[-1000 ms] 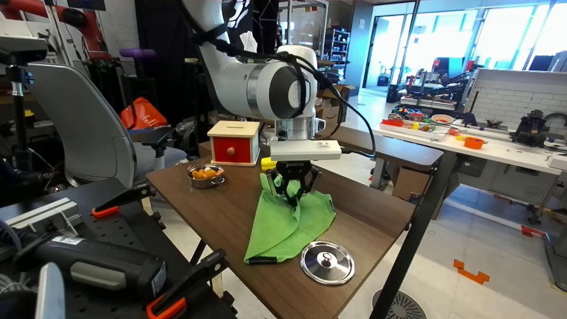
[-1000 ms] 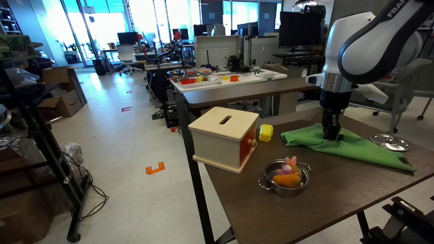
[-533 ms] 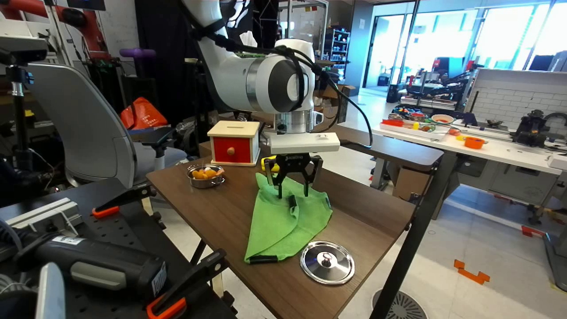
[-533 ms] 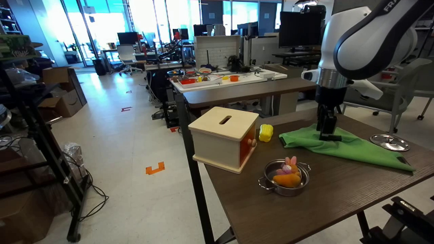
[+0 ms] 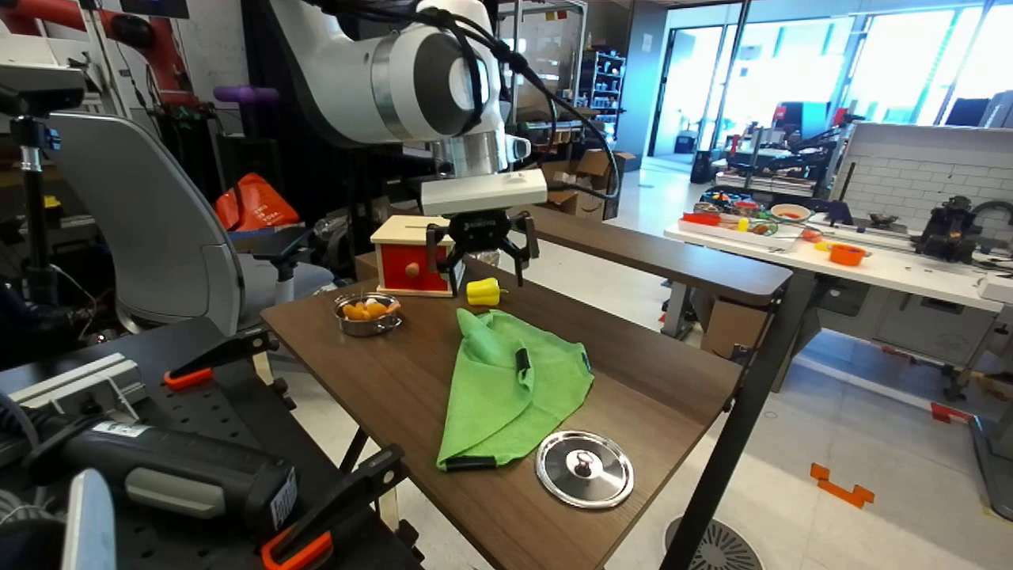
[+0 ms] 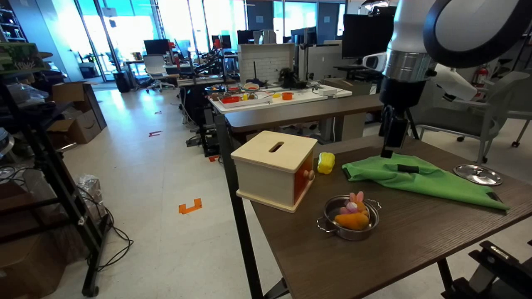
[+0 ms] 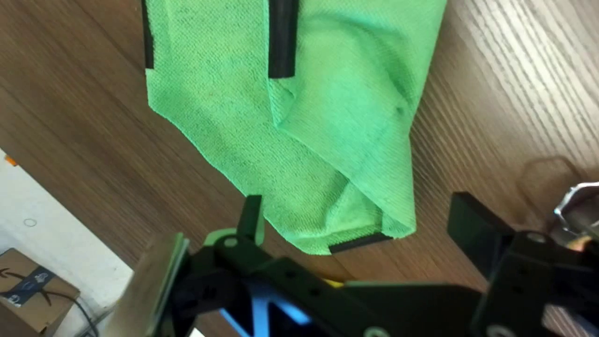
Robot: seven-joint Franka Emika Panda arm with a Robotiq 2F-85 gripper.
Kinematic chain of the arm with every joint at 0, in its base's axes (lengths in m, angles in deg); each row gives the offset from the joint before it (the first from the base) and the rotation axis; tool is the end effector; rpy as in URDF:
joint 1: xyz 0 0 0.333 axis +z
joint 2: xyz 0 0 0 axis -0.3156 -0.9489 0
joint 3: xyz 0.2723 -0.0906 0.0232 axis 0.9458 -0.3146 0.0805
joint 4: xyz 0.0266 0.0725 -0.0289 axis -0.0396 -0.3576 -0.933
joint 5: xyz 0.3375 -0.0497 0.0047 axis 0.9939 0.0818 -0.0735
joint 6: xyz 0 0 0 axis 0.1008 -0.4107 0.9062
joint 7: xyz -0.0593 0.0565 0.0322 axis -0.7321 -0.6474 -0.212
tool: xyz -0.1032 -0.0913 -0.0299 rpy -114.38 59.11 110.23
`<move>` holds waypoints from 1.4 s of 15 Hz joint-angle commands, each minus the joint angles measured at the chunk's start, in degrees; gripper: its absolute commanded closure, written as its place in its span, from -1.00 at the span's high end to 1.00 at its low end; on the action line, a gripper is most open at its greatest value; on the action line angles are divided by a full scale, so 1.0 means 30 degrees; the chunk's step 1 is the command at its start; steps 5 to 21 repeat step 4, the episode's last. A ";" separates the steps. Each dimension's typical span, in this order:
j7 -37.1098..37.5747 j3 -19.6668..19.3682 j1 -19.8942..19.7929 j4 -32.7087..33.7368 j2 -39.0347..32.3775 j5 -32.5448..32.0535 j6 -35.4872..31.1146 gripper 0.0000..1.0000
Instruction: Put the orange plush in the silver pot and fold the left corner of the cloth
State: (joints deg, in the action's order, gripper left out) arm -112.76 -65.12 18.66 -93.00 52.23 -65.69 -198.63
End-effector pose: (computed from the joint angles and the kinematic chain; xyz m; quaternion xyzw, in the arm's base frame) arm 0.5619 0.0557 0.1524 0.8972 0.4325 0.0558 0.0694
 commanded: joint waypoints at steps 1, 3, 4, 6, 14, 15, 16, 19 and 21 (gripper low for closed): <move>0.0200 0.0074 0.0049 -0.0244 0.0277 -0.0091 0.0010 1.00; 0.0189 0.0100 0.0019 -0.0198 0.0214 -0.0080 0.0027 1.00; 0.0176 0.0093 -0.0040 -0.0171 0.0133 -0.0076 0.0026 1.00; 0.0176 0.0093 -0.0040 -0.0171 0.0133 -0.0076 0.0026 1.00; 0.0176 0.0093 -0.0040 -0.0171 0.0133 -0.0076 0.0026 1.00; 0.0176 0.0093 -0.0040 -0.0171 0.0133 -0.0076 0.0026 1.00; 0.0176 0.0093 -0.0040 -0.0171 0.0133 -0.0076 0.0026 1.00; 0.0176 0.0093 -0.0040 -0.0171 0.0133 -0.0076 0.0026 1.00; 0.0176 0.0093 -0.0040 -0.0171 0.0133 -0.0076 0.0026 1.00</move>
